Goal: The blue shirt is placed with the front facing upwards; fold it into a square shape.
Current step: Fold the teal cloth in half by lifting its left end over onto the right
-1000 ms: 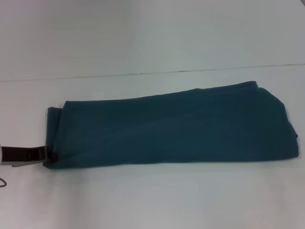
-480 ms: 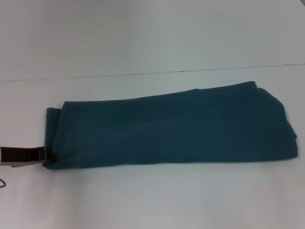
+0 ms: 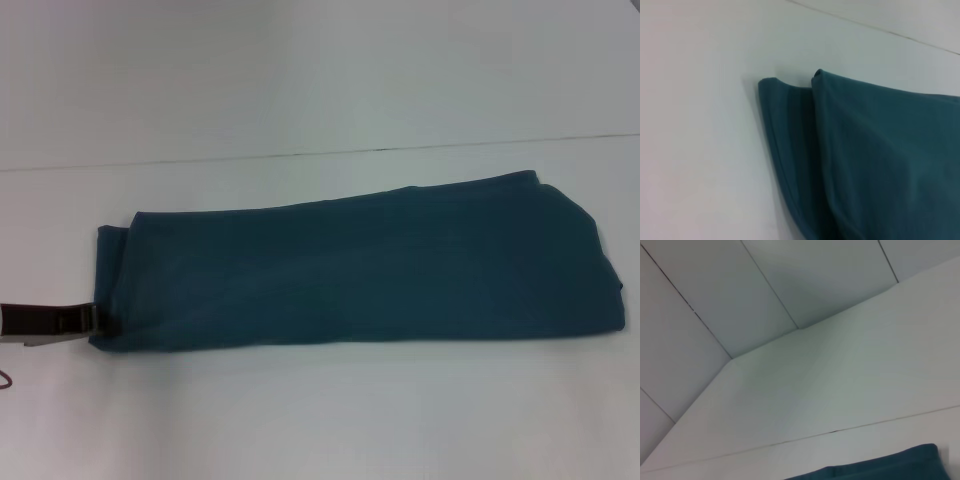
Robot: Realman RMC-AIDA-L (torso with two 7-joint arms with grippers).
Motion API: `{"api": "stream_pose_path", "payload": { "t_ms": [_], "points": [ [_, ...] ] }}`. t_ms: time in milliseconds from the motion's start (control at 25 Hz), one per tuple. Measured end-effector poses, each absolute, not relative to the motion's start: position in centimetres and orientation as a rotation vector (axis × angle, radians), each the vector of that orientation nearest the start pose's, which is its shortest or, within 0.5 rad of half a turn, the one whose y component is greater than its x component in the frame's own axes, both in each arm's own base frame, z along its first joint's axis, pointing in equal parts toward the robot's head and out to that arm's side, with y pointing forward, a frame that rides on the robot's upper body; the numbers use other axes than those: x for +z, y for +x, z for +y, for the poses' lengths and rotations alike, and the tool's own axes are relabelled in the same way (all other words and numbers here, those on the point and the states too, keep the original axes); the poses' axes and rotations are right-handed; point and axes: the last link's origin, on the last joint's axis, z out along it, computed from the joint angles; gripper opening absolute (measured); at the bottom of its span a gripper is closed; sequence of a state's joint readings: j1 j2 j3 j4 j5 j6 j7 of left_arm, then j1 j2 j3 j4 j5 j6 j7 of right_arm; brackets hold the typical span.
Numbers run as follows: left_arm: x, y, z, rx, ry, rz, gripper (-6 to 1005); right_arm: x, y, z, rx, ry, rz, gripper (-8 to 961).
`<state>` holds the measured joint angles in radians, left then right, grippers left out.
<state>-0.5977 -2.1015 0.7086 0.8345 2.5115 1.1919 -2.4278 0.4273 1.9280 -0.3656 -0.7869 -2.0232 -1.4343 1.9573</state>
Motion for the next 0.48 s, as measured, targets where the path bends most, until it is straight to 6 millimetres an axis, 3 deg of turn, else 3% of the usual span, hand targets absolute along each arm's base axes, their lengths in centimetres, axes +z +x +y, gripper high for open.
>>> {"api": "stream_pose_path", "payload": {
  "t_ms": [360, 480],
  "points": [
    [1.67, -29.98, 37.5, -0.174, -2.103, -1.621, 132, 13.99, 34.8, 33.66, 0.779, -1.986, 1.294, 19],
    [2.23, -29.77, 37.63, -0.186, -2.1, -1.612, 188, 13.97, 34.78, 33.67, 0.777, -1.988, 1.294, 20]
  ]
}}
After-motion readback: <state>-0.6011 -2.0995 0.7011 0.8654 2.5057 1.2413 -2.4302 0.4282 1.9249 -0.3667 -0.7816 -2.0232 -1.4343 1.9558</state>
